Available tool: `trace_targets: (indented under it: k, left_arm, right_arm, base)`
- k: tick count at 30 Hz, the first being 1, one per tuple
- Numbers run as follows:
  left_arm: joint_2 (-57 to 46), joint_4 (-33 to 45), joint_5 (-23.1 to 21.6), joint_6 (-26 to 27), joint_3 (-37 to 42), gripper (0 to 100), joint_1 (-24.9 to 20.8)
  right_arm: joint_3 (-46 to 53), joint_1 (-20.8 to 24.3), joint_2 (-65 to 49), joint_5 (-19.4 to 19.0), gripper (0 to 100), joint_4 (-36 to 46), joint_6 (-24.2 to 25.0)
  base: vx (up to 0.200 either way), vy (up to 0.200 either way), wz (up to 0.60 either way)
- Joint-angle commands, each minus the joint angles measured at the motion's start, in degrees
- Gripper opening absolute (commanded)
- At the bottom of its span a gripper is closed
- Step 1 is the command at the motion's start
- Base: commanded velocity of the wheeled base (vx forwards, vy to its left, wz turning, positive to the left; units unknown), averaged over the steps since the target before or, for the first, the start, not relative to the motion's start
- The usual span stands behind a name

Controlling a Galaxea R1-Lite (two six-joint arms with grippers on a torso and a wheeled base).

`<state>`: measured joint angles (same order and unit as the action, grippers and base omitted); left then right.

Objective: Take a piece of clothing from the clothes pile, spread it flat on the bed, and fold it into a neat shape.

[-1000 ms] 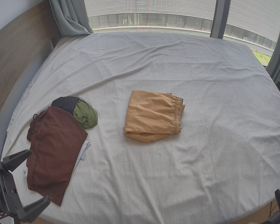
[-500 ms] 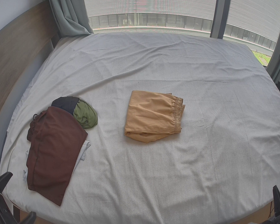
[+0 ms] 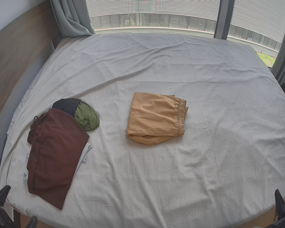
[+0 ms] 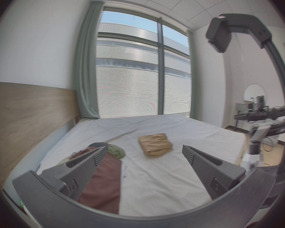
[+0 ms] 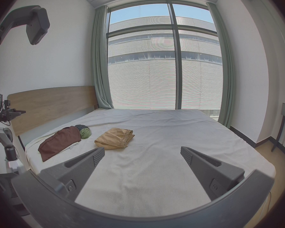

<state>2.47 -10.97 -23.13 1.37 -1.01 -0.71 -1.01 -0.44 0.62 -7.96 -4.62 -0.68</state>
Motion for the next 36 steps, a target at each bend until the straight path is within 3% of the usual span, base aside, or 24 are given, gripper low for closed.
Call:
trace_targets:
  k: [1,3,8,13,16,19,22,24,28,30,36]
  left_arm:
    - [-2.5,3.1,10.0,0.5,1.0,100,0.8]
    - [-2.5,4.5,13.2,0.4,1.0,100,0.8]
    - [-2.5,6.8,21.5,0.5,1.0,100,0.8]
    - [-2.5,7.0,25.9,1.4,0.9,100,0.8]
    - [-2.5,7.4,26.2,0.4,0.8,100,0.8]
    - [-2.5,7.5,25.7,-0.8,0.8,100,0.7]
    - [-2.5,11.5,21.0,0.7,0.9,100,0.6]
    - [-2.5,13.0,21.5,1.0,0.5,100,0.4]
    - [-2.5,11.1,21.9,0.0,0.9,100,0.4]
    - [-2.5,11.1,22.4,-0.4,0.9,100,0.5]
    - [-2.5,11.1,22.9,-0.9,0.9,100,0.5]
  right_arm:
    - [1.0,0.0,-0.3,1.2,100,0.4,-2.0]
    - [1.0,0.0,-0.3,1.5,100,0.4,-2.0]
    - [1.0,0.0,-0.3,6.5,100,0.5,-1.9]
    - [1.0,-0.2,-0.2,8.7,100,0.7,-0.6]
    - [1.0,-0.1,-0.2,9.0,100,0.6,1.1]
    - [1.0,-0.1,-0.2,6.3,100,0.6,0.9]
    - [1.0,-0.1,-0.2,0.1,100,0.6,-0.9]
    - [1.0,-0.1,-0.3,-0.9,100,0.6,-1.1]
    - [1.0,-0.1,-0.2,1.3,100,0.6,-1.7]
    - [1.0,0.1,-0.3,8.0,100,2.1,-2.0]
    - [0.9,-0.1,-0.2,7.5,100,5.1,0.0]
  base:
    - [0.0,0.0,0.0]
    - [0.0,0.0,0.0]
    - [0.0,0.0,0.0]
    - [0.0,0.0,0.0]
    - [0.0,0.0,0.0]
    - [0.0,0.0,0.0]
    - [0.0,0.0,0.0]
    - [0.0,0.0,0.0]
    - [0.0,0.0,0.0]
    - [0.0,0.0,0.0]
    - [0.0,0.0,0.0]
